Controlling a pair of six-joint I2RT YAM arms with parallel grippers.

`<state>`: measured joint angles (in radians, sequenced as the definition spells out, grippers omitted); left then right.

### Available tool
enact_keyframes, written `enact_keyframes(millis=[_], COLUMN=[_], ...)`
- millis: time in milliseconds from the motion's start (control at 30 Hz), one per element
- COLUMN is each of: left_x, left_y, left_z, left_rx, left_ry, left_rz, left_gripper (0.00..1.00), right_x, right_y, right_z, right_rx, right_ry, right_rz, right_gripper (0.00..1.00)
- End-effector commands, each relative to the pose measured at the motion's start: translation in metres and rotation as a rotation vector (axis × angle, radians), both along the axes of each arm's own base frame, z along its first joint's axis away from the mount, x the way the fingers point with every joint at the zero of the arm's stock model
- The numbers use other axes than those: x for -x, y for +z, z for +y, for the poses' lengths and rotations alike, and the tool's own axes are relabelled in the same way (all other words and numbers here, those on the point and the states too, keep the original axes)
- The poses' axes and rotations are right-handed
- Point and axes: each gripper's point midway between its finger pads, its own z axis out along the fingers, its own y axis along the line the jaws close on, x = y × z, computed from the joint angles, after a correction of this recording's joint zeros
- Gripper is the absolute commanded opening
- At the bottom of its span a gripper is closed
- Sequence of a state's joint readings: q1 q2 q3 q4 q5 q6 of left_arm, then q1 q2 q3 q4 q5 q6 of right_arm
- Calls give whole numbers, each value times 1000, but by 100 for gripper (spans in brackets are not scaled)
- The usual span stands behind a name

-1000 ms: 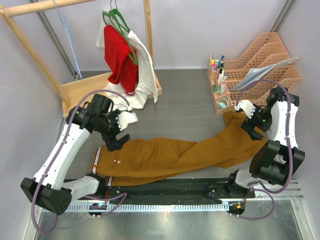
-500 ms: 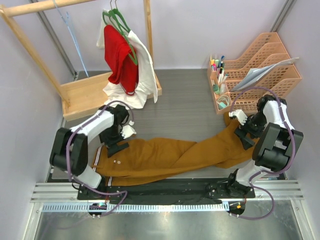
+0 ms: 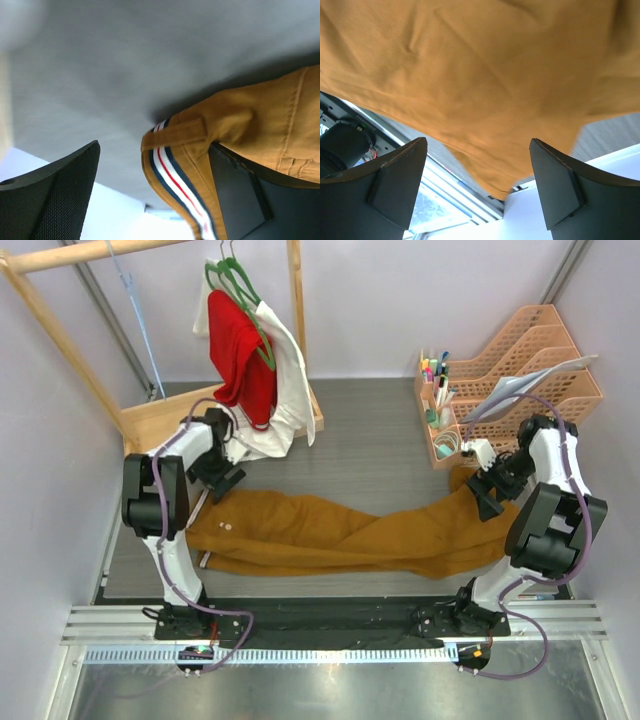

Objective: Place the trousers on the hanger
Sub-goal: Move the trousers to the center of the board

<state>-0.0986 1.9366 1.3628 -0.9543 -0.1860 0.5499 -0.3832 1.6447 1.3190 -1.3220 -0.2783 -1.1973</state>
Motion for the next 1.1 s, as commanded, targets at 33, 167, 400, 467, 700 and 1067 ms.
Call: enact_keyframes(millis=[33,167,400,467,700,1067], left_x=[-27,21,112,140,197,160], left_y=[34,93,158,153,127,83], left_z=[-4,-44,-81,-78,-49,-21], left_rx=[141,387,625,627,491,309], left_ry=[50,-54,-215,-251,-361,-475], left_rz=[-108,-55,-55,11,105,-2], left_gripper=[91,100,100,100,100,100], right_x=[11,26,29,22,41,49], right_y=[34,54,45,33,-3,-30], right_z=[10,-10,-55,-54,-38,-21], right_rx=[-39,36,162,162,162,166], right_ry=[38,118,206,216,308,339], right_rz=[-11,-77,-179,-212,-221,-262], right_gripper=[87,87,89,90,91,90])
